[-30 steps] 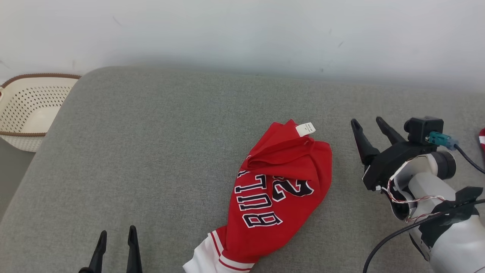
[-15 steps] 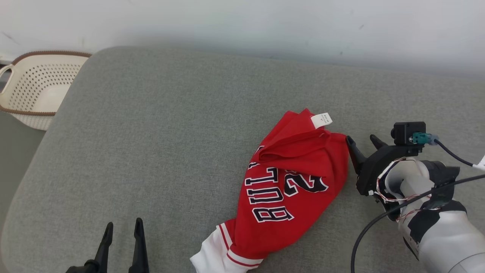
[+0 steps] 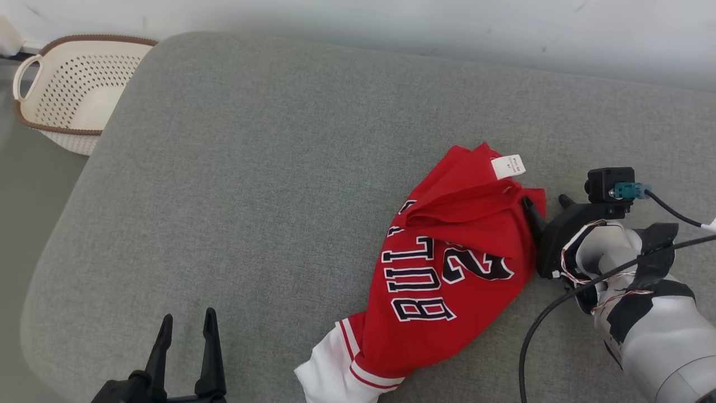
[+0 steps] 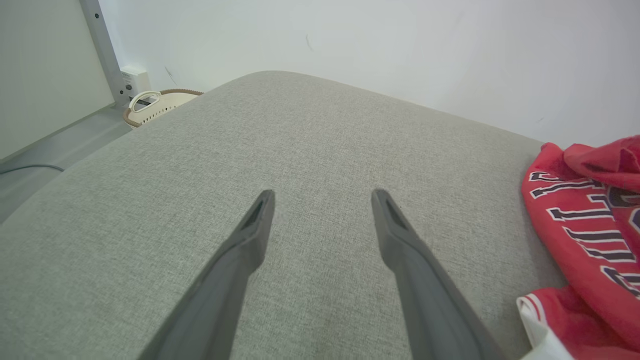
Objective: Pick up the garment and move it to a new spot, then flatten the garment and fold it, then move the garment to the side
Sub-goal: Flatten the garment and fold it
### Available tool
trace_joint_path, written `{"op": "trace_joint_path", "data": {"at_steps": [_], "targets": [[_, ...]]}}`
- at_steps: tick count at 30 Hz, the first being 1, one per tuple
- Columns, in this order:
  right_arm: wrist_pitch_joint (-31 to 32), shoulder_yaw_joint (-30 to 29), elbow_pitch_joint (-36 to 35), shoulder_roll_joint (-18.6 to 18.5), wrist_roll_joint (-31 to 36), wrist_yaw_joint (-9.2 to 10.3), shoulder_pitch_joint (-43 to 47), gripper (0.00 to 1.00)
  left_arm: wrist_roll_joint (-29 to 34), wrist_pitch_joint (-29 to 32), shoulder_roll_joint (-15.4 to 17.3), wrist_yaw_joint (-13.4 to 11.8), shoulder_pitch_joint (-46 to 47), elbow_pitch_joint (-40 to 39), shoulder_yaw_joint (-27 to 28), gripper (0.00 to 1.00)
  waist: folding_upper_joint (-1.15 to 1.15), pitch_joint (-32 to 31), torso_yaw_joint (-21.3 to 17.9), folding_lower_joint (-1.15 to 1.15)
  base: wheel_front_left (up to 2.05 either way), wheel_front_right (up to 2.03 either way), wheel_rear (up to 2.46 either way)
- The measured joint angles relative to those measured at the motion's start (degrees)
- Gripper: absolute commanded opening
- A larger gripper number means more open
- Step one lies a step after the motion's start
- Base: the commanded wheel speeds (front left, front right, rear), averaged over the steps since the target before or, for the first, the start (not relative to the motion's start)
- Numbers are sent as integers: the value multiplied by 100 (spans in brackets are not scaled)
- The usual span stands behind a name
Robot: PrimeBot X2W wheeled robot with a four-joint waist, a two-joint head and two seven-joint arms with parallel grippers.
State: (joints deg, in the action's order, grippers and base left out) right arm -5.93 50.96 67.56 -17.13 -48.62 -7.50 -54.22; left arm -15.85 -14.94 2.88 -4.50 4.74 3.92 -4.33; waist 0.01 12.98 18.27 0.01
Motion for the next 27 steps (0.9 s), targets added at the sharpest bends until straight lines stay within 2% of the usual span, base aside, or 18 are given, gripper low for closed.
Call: {"op": "trace_joint_path", "data": {"at_steps": [2,3,15,27], "targets": [[47,58,41,-1,-16,0,-49,40,-22,0,0,-24,11,-3,-40,100,0,39,30,0,0,0,0],[71,91,45,-2,-16,0,-65,0,-31,0,0,-52,19,-10,-67,100,0,56,42,-1,0,0,0],[-126,315,-222,-52,-236,0,-103,0,-70,0,0,-115,56,7,-41,100,0,33,-16,-1,0,0,0],[-544,516,-964,-396,-647,0,385,0,2,0,0,-108,-114,65,45,100,0,-333,-302,-1,0,0,0]]}}
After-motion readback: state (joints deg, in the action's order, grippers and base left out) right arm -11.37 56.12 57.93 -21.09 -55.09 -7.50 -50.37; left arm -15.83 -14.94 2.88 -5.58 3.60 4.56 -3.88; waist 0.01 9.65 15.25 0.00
